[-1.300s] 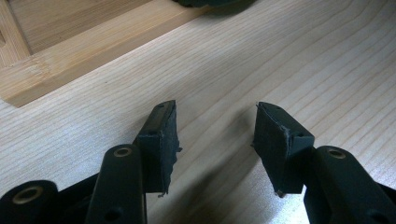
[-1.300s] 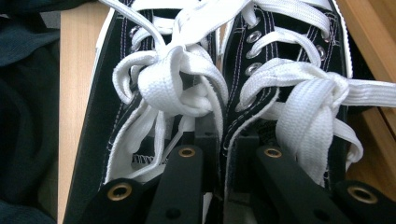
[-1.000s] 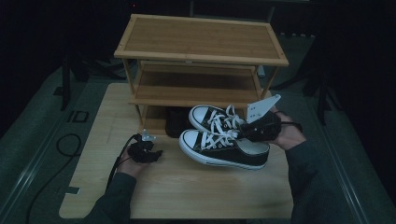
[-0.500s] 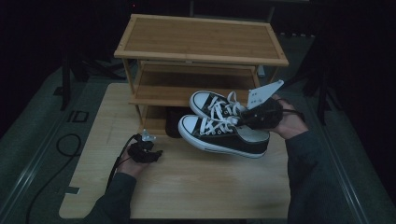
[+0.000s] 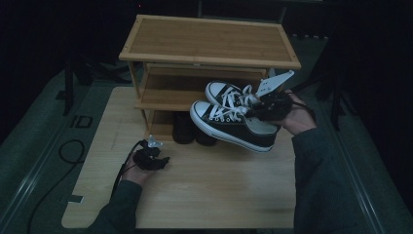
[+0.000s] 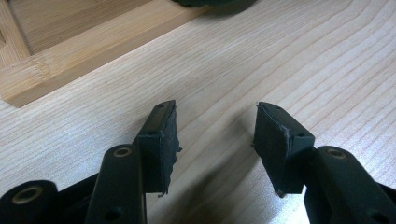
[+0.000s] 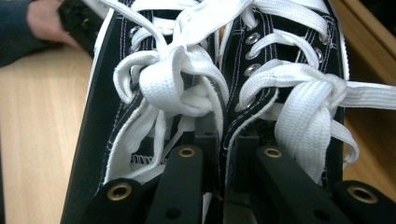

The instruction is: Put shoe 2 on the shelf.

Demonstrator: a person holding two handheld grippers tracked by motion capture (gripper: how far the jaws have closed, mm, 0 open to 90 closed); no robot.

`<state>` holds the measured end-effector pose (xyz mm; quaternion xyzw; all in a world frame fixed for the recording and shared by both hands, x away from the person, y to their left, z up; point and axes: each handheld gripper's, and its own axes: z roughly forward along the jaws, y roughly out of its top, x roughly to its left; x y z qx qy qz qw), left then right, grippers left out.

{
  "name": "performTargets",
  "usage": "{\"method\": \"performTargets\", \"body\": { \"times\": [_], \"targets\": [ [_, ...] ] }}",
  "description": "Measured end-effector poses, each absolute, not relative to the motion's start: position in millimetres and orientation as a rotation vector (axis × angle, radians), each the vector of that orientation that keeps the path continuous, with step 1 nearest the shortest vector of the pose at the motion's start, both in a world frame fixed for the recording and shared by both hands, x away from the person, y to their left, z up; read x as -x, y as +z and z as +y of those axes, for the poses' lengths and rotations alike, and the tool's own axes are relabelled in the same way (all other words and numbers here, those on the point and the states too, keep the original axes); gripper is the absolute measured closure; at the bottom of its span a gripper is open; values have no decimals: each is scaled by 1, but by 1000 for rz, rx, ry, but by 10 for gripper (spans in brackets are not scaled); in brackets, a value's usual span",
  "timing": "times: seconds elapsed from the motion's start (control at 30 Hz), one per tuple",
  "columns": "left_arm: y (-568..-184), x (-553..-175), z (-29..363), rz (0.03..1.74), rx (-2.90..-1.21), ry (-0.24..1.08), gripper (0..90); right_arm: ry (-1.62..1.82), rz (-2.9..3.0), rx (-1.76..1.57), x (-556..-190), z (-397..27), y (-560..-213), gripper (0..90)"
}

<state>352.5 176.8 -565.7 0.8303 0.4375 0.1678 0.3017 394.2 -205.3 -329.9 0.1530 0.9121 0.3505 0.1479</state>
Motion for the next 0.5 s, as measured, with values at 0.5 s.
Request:
{"method": "performTargets", "body": {
  "times": [0.5],
  "targets": [
    [-566, -353, 177, 1159, -2200, 440, 500, 960, 2471, -717, -415, -187, -334, 851]
  ]
}}
